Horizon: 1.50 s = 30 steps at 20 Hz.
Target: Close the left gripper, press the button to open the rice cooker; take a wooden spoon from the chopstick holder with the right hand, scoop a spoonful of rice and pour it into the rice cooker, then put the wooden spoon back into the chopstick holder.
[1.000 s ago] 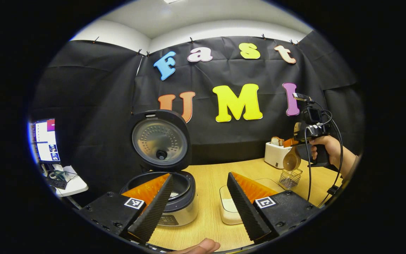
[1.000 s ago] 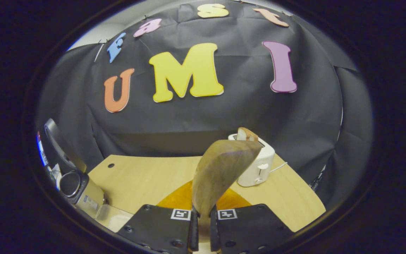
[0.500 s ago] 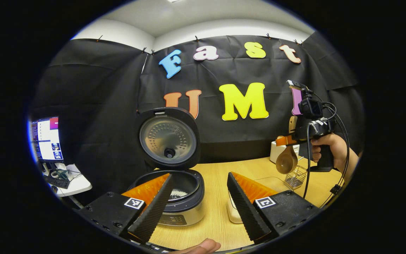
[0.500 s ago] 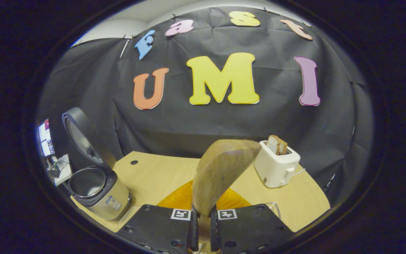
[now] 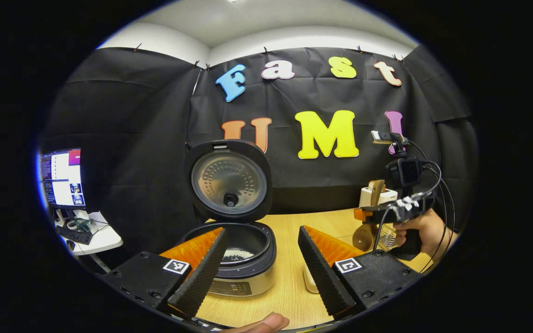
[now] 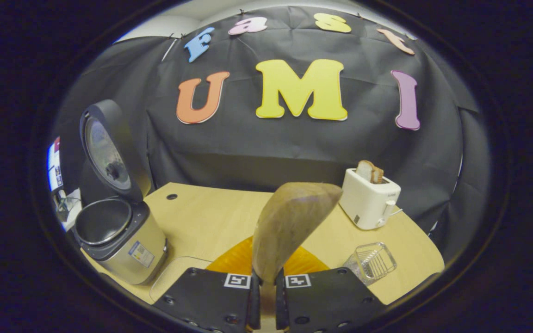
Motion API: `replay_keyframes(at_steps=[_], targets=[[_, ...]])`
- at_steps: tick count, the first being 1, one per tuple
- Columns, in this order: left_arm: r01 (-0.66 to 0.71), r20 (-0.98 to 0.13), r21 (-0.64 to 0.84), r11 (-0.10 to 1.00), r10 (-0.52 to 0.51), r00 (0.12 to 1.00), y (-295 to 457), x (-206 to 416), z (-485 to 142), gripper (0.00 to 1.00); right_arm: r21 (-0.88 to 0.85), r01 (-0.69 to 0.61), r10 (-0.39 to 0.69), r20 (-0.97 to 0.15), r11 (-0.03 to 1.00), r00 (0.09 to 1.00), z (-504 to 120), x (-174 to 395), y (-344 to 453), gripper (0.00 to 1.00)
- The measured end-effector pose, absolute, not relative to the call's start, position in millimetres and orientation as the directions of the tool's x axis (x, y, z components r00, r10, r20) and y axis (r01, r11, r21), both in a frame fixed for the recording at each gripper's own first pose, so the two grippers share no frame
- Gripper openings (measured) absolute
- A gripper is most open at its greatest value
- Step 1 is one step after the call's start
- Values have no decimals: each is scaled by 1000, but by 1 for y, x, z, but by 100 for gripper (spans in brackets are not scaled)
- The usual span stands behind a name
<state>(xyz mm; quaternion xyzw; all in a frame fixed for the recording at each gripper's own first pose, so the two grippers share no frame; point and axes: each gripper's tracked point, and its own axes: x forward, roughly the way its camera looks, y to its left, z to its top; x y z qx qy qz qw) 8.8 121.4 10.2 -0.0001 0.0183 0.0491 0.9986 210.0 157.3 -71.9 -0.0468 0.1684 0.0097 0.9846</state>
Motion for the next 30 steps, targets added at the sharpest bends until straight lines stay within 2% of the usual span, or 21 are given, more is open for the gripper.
replay_keyframes(at_steps=[7,12,25,30], targets=[[-94,-38,24,995,95,995,119,9,9,98,-217,94,-160,-310,972,937,-109,207,141,13],[-106,-46,38,994,108,993,123,9,6,98,-204,147,-203,-290,968,935,-119,205,144,13],[-122,-58,26,992,123,991,134,8,4,98,-104,-5,-34,-366,995,930,-138,170,233,12],[-119,-56,4,993,119,991,136,9,4,98,5,-28,27,-383,1000,923,-135,159,247,12]])
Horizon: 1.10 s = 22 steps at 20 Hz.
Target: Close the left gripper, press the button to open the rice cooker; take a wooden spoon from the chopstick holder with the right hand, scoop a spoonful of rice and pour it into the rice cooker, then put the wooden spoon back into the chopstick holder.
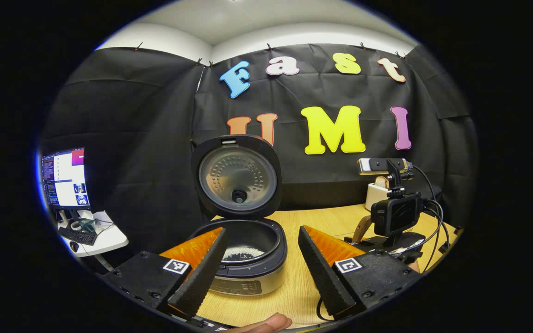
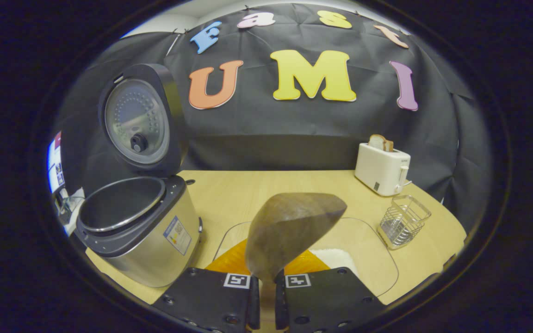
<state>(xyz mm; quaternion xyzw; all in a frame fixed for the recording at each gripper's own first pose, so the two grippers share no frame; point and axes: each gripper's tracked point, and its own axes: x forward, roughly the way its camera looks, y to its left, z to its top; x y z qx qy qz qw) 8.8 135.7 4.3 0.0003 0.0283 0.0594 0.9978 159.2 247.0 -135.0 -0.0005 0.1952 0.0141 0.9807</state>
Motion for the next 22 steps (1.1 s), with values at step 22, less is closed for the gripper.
replay_keyframes(at_steps=[22], targets=[[-118,-83,5,993,118,990,133,16,-4,98,822,120,365,-372,556,853,-139,166,209,13]])
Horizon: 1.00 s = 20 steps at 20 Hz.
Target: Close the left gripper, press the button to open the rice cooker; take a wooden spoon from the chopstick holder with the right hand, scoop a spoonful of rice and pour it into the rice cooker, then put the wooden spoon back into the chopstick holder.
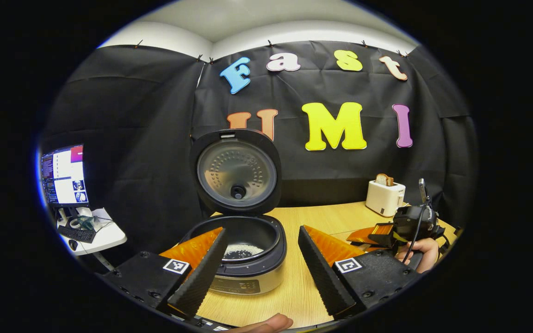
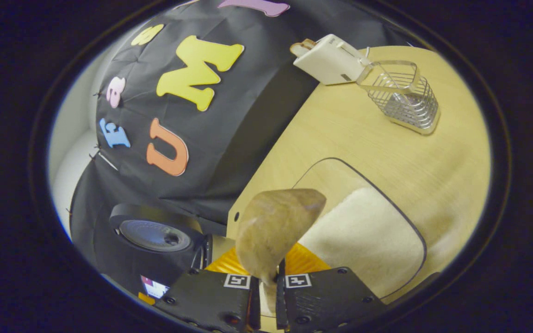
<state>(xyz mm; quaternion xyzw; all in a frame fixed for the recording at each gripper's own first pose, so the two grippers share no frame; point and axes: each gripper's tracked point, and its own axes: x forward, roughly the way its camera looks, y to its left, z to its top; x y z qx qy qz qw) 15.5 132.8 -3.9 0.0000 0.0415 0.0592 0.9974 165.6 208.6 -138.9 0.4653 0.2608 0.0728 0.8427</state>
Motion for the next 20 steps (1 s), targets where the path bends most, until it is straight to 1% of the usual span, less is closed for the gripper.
replay_keyframes(at_steps=[5,8,12,13,15,16,19,20], targets=[[-123,-87,1,992,122,989,136,16,-6,98,877,162,309,-325,453,894,-127,167,174,13],[-133,-92,-4,991,133,987,138,17,-7,98,921,154,318,-275,359,907,-115,168,157,13],[-136,-89,-6,991,135,987,138,15,-6,98,972,145,396,-208,182,894,-99,164,154,12],[-133,-88,-12,991,132,987,138,16,-6,98,982,153,431,-186,112,883,-97,160,151,12],[-124,-91,-33,992,120,989,137,16,-6,98,983,175,521,-119,-59,845,-88,156,146,12],[-122,-94,-44,992,117,989,138,16,-7,98,981,171,522,-100,-90,847,-86,157,139,12],[-145,-108,-45,988,139,984,144,18,-10,98,985,172,464,-140,-28,875,-88,163,121,13],[-143,-110,-45,989,138,984,144,18,-11,98,986,162,456,-130,-31,880,-85,164,119,13]])
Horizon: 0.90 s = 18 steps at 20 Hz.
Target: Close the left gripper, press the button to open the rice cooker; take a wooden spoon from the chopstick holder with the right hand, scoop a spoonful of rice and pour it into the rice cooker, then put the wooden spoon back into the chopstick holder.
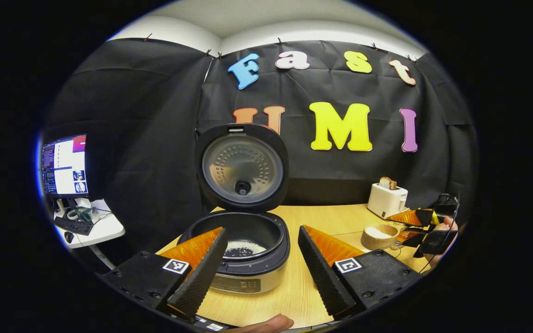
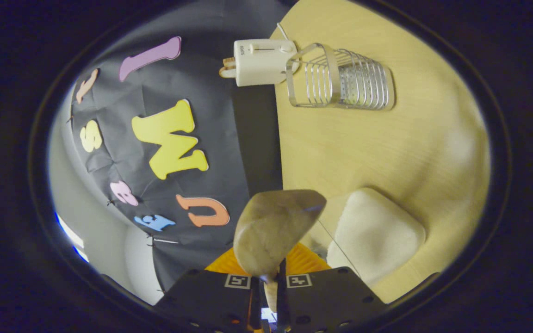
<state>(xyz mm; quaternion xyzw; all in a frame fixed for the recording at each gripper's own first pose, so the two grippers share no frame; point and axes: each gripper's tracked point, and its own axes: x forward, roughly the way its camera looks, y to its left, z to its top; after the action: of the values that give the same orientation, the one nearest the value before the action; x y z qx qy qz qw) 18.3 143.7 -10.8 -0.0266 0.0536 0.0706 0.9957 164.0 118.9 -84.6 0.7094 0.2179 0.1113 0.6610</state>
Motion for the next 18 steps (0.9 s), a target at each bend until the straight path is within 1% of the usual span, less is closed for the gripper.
replay_keyframes(at_steps=[1,2,3,8,12,15,18], targets=[[-144,-108,-49,988,138,985,143,18,-10,98,987,150,461,-112,-48,880,-78,163,118,10],[-147,-102,-58,987,141,985,145,18,-8,98,988,144,469,-99,-61,878,-74,161,119,13],[-145,-101,-66,987,138,985,145,16,-7,98,987,142,471,-94,-69,877,-71,160,119,13],[-144,-82,-54,988,139,987,151,11,-3,98,992,122,475,-87,-42,876,-53,155,132,12],[-165,-68,-86,983,160,985,166,3,2,98,996,90,504,-82,10,860,-27,154,164,13],[-154,-62,-68,986,150,987,169,2,2,98,995,80,528,-96,53,844,-10,159,194,13],[-171,-64,-59,983,168,984,182,-1,0,98,992,60,551,-113,114,827,5,162,230,13]])
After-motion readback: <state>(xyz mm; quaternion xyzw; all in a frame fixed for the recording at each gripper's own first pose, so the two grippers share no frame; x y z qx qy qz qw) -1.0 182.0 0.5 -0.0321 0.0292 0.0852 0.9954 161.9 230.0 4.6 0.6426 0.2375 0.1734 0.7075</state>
